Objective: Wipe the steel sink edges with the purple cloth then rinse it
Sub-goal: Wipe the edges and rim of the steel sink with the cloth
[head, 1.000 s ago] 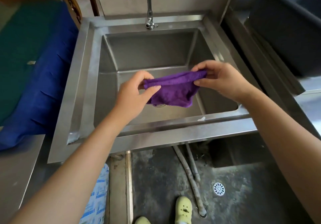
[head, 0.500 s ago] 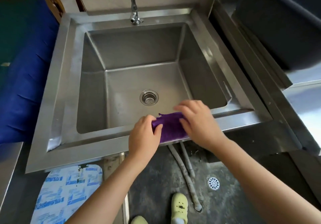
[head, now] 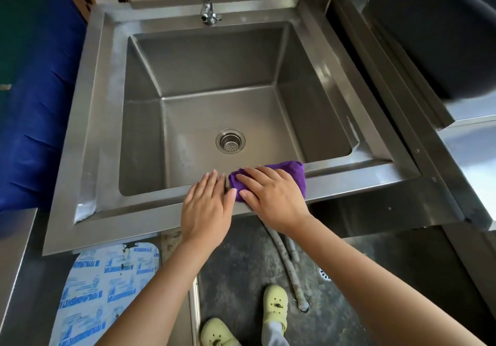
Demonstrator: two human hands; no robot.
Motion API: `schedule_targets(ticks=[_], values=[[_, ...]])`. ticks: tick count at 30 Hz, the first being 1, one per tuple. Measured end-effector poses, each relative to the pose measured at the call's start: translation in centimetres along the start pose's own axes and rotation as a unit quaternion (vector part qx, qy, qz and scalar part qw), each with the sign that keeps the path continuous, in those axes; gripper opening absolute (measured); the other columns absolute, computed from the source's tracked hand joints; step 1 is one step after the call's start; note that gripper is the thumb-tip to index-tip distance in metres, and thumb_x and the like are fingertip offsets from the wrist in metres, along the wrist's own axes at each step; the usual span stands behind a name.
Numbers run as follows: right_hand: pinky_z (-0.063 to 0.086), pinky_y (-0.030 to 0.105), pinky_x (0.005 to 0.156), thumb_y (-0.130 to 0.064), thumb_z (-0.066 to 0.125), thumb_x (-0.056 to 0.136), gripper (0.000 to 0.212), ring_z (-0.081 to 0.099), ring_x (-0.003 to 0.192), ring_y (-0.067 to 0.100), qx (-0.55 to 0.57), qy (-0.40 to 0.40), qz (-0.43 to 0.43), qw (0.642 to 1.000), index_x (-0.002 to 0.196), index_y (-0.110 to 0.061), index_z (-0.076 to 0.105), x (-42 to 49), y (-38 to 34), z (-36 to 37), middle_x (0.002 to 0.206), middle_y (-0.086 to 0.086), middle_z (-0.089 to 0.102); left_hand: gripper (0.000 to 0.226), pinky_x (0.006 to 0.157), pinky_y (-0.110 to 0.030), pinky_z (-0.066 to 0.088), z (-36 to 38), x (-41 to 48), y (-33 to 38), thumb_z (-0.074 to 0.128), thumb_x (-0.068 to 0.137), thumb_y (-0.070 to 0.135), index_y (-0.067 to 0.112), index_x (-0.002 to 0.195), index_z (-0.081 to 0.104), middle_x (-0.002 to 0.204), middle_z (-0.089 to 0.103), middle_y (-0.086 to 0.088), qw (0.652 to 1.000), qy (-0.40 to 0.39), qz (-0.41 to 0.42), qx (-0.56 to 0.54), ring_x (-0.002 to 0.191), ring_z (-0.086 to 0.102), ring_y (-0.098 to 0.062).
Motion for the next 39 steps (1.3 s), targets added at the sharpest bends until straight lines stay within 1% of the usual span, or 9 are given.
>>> schedule_targets(ticks=[4,7,11,15,18,25,32,36,39], values=[[0.045,0.037,0.080,-0.044,0.035,0.095,0.039,0.058,0.091,0.023,-0.035,0.036,0.028,0.998,0.113,-0.023,0.062,-0.7,1.1,-0.4,0.110,-0.001,0.063,0.095,0.116,-0.029,0.006,0.0,-0.2,0.0,-0.026,0.078,0.060,0.018,0.146,0.027,0.155,0.025,0.001,1.000,-0.007,0.002,0.020,0.144,0.017,-0.013],[0.043,0.038,0.077,-0.045,0.035,0.094,0.037,0.056,0.087,0.025,-0.066,0.042,0.054,0.995,0.107,-0.023,0.062,-1.3,3.1,-0.7,0.105,0.000,0.062,0.089,0.116,-0.031,0.010,-0.1,-0.1,0.1,-0.018,0.083,0.060,0.018,0.145,0.029,0.154,0.028,0.001,0.999,-0.013,-0.001,0.035,0.143,0.021,-0.014],[0.040,0.039,0.074,-0.045,0.037,0.092,0.034,0.054,0.084,0.028,-0.102,0.061,0.102,0.988,0.098,-0.022,0.061,-2.4,7.0,-1.8,0.099,0.002,0.062,0.094,0.116,-0.032,0.014,-0.1,-0.2,0.1,-0.024,0.081,0.059,0.018,0.144,0.033,0.152,0.032,0.000,0.999,-0.012,-0.002,0.044,0.142,0.025,-0.015],[0.040,0.040,0.076,-0.043,0.038,0.090,0.037,0.055,0.081,0.033,-0.112,0.100,0.215,0.965,0.090,-0.016,0.062,-3.5,9.7,-2.2,0.091,0.009,0.062,0.089,0.116,-0.032,0.015,-0.1,-0.1,0.2,-0.019,0.084,0.058,0.018,0.144,0.031,0.152,0.031,0.000,0.998,-0.016,-0.004,0.060,0.142,0.025,-0.015],[0.034,0.041,0.078,-0.041,0.042,0.087,0.033,0.054,0.080,0.033,-0.100,0.103,0.274,0.951,0.086,-0.015,0.062,-3.0,7.7,-1.8,0.090,0.011,0.062,0.080,0.116,-0.034,0.016,0.0,-0.2,0.2,-0.009,0.087,0.054,0.017,0.144,0.032,0.152,0.031,0.000,0.997,-0.020,-0.008,0.069,0.142,0.025,-0.016],[0.041,0.040,0.079,-0.044,0.040,0.091,0.033,0.054,0.080,0.028,-0.033,0.096,0.163,0.981,0.091,-0.019,0.062,-1.0,0.5,-0.4,0.091,0.004,0.063,0.073,0.112,-0.037,0.025,0.0,0.0,0.4,0.005,0.091,0.050,0.010,0.135,0.047,0.143,0.046,-0.006,0.998,0.001,-0.016,0.056,0.135,0.039,-0.020],[0.038,0.038,0.076,-0.046,0.040,0.091,0.033,0.052,0.080,0.027,-0.061,0.101,0.144,0.983,0.094,-0.021,0.061,-2.5,5.4,-1.2,0.090,0.001,0.060,0.077,0.115,-0.027,-0.003,0.1,0.3,2.6,-0.003,0.087,0.057,0.017,0.147,0.023,0.156,0.019,-0.001,0.999,-0.040,0.024,0.028,0.145,0.012,-0.013],[0.039,0.039,0.076,-0.046,0.039,0.091,0.034,0.053,0.081,0.029,-0.084,0.096,0.179,0.975,0.094,-0.020,0.061,-4.0,10.5,-2.3,0.091,0.003,0.061,0.086,0.113,-0.025,-0.008,1.1,1.3,6.2,-0.014,0.079,0.059,0.017,0.149,0.013,0.158,0.010,0.000,0.995,-0.058,0.079,0.017,0.146,0.005,-0.012],[0.041,0.041,0.080,-0.048,0.033,0.091,0.041,0.055,0.084,0.032,-0.090,0.072,0.212,0.970,0.097,-0.018,0.062,-5.0,14.4,-2.8,0.096,0.006,0.062,0.080,0.113,-0.024,-0.009,1.5,2.3,9.1,-0.009,0.085,0.059,0.016,0.149,0.009,0.159,0.006,-0.001,0.991,-0.063,0.113,0.018,0.146,0.002,-0.012]])
Point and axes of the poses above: each hand's wrist, its own x-axis towards the middle knuckle, its own z-axis out of the palm, y = z × x, the point moved 6 cm from there along x, towards the middle knuckle
